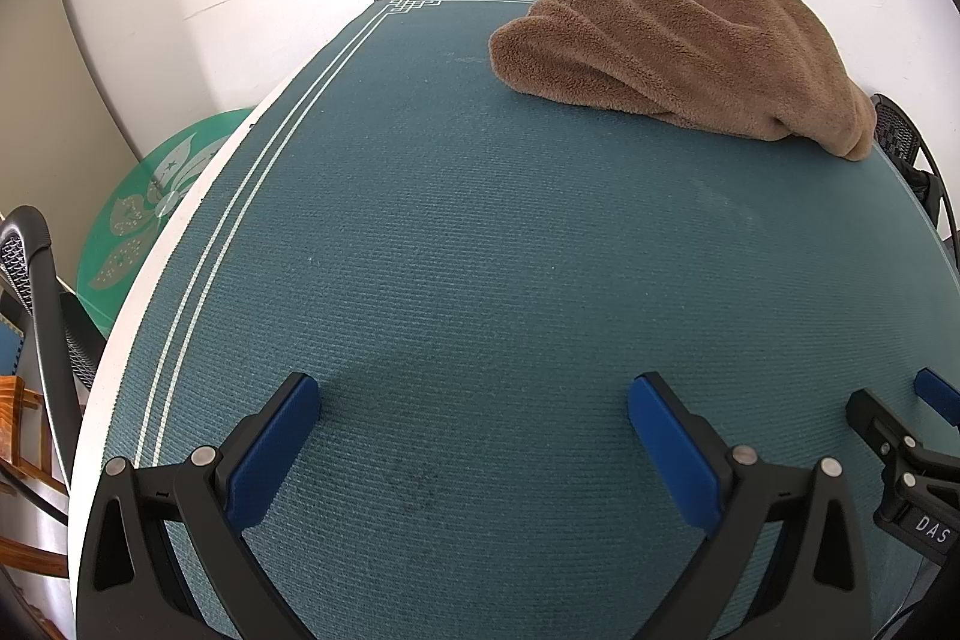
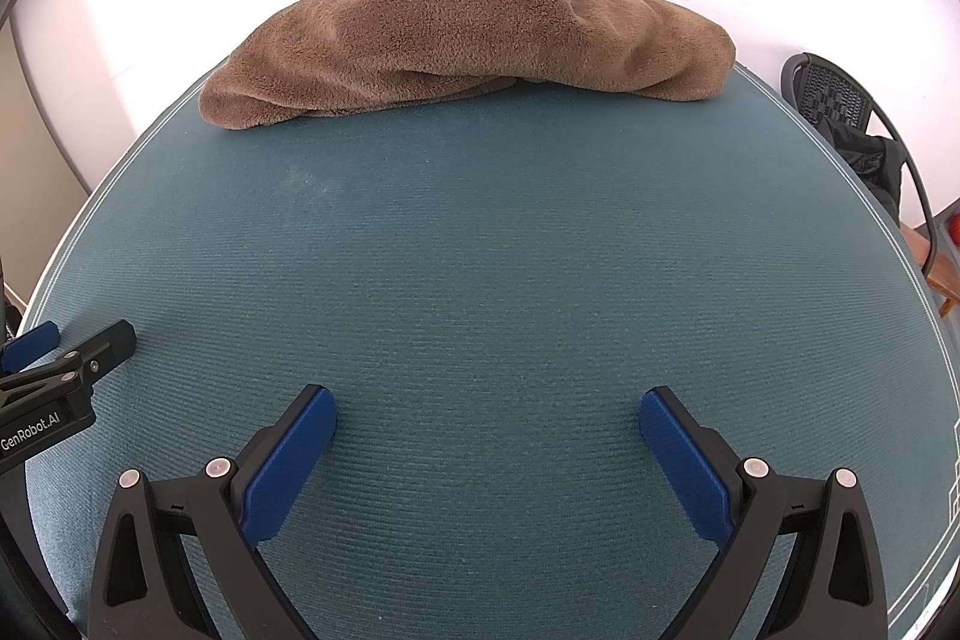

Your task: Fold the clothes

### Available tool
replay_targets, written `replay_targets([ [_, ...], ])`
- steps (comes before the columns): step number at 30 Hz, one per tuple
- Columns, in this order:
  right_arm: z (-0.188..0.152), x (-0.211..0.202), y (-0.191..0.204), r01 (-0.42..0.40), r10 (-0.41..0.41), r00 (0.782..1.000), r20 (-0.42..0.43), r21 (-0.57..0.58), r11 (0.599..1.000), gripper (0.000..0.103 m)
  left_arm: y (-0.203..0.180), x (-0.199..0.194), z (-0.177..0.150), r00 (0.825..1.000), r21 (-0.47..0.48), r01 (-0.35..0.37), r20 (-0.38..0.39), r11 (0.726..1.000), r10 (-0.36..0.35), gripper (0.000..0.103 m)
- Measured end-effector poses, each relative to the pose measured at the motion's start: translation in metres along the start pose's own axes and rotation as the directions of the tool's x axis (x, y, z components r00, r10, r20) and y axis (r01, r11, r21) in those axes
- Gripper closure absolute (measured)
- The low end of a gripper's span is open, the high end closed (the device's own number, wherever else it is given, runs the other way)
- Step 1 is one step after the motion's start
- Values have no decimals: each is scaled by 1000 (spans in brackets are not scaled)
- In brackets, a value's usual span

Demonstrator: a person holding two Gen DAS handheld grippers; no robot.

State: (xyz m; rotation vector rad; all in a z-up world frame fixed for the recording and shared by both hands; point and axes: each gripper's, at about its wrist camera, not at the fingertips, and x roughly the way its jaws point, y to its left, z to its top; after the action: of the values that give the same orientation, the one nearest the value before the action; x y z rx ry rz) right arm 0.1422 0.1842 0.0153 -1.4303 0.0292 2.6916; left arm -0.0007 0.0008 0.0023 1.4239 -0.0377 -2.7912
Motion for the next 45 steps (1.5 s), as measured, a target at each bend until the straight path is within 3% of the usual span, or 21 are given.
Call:
replay_targets([
  [17,0,-1,2,4,-4,1000,0,11,1000,0,-1,0,2,1000,-3,-5,-5,1000,5,0],
  [23,5,-3,-7,-24,23,1000,-6,-53,998,0,-3,1,7,999,-29,-25,-43,999,23,0],
  [28,37,-27,-36,55,-44,989,141,-76,996,0,-15,2,18,996,-19,-22,-90,1000,20,0],
  [35,95,-50,-74,52,-35,944,327,-44,998,0,-32,-12,41,999,0,29,-37,1000,-29,0],
  [39,129,-42,-95,-57,51,942,330,9,998,0,-30,-14,56,998,-17,46,-32,999,-47,0],
  [45,186,-27,-119,-266,217,907,361,92,960,0,-32,-8,66,999,-40,17,-31,999,-18,0],
])
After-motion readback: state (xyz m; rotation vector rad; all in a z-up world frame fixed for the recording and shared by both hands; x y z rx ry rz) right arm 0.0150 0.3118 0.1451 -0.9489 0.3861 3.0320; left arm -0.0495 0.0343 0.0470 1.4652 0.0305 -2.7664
